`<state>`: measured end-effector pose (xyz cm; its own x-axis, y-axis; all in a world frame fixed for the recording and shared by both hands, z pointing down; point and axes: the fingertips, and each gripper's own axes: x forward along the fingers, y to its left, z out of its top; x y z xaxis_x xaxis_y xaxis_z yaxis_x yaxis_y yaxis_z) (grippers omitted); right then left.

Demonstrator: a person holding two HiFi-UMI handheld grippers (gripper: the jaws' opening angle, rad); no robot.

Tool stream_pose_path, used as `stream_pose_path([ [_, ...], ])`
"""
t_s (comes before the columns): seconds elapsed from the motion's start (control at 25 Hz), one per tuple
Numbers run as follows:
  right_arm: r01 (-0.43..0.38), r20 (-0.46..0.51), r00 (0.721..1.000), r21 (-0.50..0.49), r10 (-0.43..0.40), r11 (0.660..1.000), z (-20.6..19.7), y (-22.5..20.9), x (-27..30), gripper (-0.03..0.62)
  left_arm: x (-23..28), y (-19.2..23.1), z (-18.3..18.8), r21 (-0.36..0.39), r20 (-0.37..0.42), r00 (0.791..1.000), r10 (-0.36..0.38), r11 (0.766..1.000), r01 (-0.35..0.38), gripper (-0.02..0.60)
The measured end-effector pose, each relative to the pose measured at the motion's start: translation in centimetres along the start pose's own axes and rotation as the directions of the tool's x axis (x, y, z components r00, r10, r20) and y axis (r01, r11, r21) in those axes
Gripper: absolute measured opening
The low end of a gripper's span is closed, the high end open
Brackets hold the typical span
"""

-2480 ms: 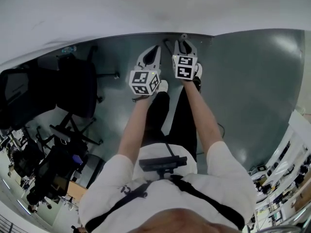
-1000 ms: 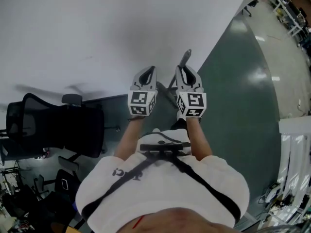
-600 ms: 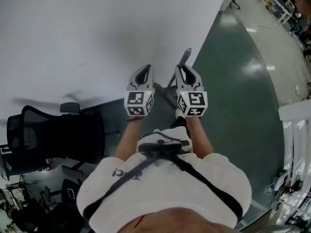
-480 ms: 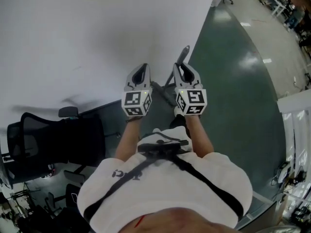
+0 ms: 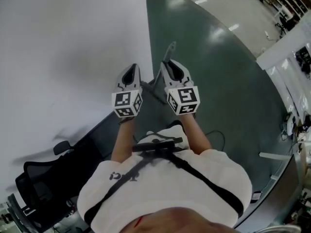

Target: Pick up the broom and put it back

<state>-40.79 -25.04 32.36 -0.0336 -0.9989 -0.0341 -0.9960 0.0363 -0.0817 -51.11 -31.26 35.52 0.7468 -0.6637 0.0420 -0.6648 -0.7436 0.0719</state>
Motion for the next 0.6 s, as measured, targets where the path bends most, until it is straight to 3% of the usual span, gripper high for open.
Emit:
stream_pose_path([
  [0.12,0.077,0.007,0.997,-0.006,-0.077,0.997,1.1,-5.1,-2.3,0.084,4.0,-5.2,0.1,-0.006,-0.007,0.996,-0.090,0.996,0.090,0.012],
  [0.24,0.179,0.020,0.984,-0.025,-0.179,0.984,1.7,-9.9,-5.2,0.084,7.5,-11.1,0.2,0.010,-0.013,0.977,-0.212,0.977,0.212,0.012],
  [0.44,0.338,0.048,0.941,-0.049,-0.335,0.940,3.3,-19.0,-10.8,0.084,13.1,-21.9,0.0,0.013,-0.023,0.925,-0.380,0.925,0.380,0.012],
  [0.6,0.453,0.068,0.891,-0.055,-0.449,0.890,4.0,-26.9,-16.8,0.084,16.6,-31.9,-0.8,0.017,-0.029,0.868,-0.495,0.868,0.496,0.012],
])
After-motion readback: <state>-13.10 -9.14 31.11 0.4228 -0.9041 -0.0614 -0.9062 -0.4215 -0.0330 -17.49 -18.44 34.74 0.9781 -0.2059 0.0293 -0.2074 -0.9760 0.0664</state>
